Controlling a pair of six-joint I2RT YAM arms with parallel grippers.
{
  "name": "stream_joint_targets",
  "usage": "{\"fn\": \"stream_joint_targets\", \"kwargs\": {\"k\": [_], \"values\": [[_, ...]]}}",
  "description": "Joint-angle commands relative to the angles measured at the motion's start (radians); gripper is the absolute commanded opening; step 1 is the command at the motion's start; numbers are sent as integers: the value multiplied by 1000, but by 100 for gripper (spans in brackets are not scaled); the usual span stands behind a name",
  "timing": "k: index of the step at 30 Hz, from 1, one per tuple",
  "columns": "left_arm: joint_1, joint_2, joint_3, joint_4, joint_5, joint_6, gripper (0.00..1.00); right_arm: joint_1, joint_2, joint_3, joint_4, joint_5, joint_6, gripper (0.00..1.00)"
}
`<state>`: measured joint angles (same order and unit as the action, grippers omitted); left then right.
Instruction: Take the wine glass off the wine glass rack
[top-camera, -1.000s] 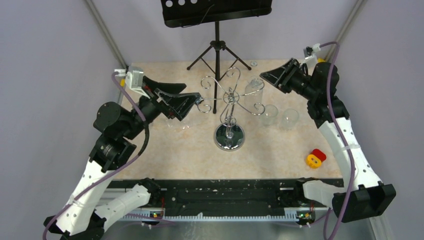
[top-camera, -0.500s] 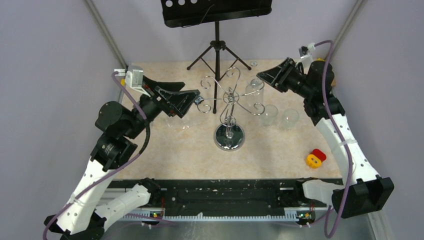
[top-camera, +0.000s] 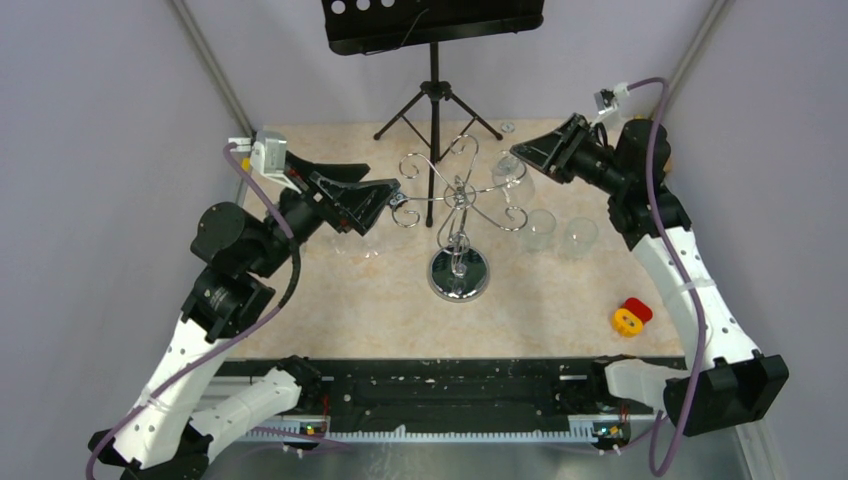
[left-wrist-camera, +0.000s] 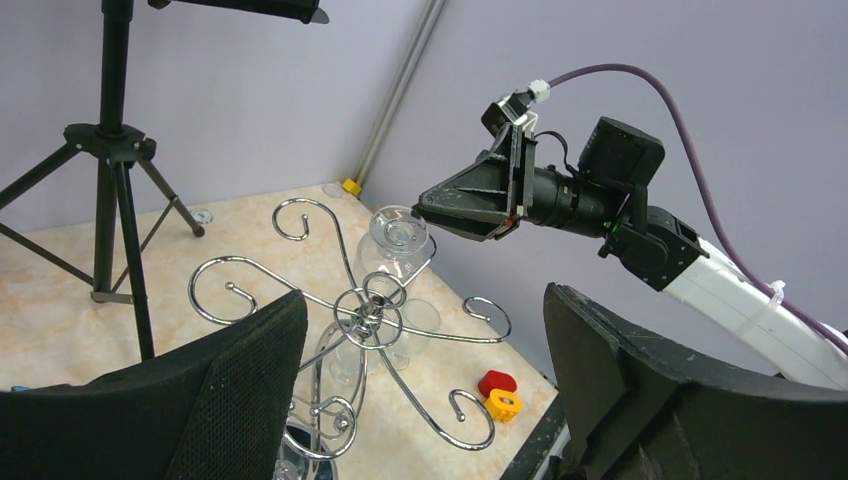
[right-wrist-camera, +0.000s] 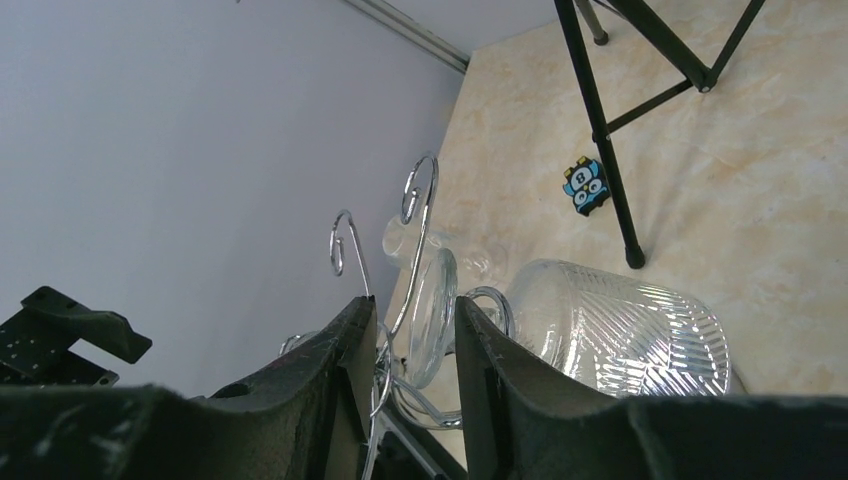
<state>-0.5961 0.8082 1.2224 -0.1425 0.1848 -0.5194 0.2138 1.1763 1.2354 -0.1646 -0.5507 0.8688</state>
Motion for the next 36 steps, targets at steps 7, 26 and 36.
{"fn": "stream_joint_targets", "kwargs": {"k": [7,26,36], "values": [[3,10,-7,32,-9,-1,91,47,21,92,-65,-31,3,34],[4,28,-12,18,-13,-4,91,87,-15,80,-82,198,68,0],[3,29,-14,16,-22,-4,91,86,-73,64,-86,295,178,0]]}}
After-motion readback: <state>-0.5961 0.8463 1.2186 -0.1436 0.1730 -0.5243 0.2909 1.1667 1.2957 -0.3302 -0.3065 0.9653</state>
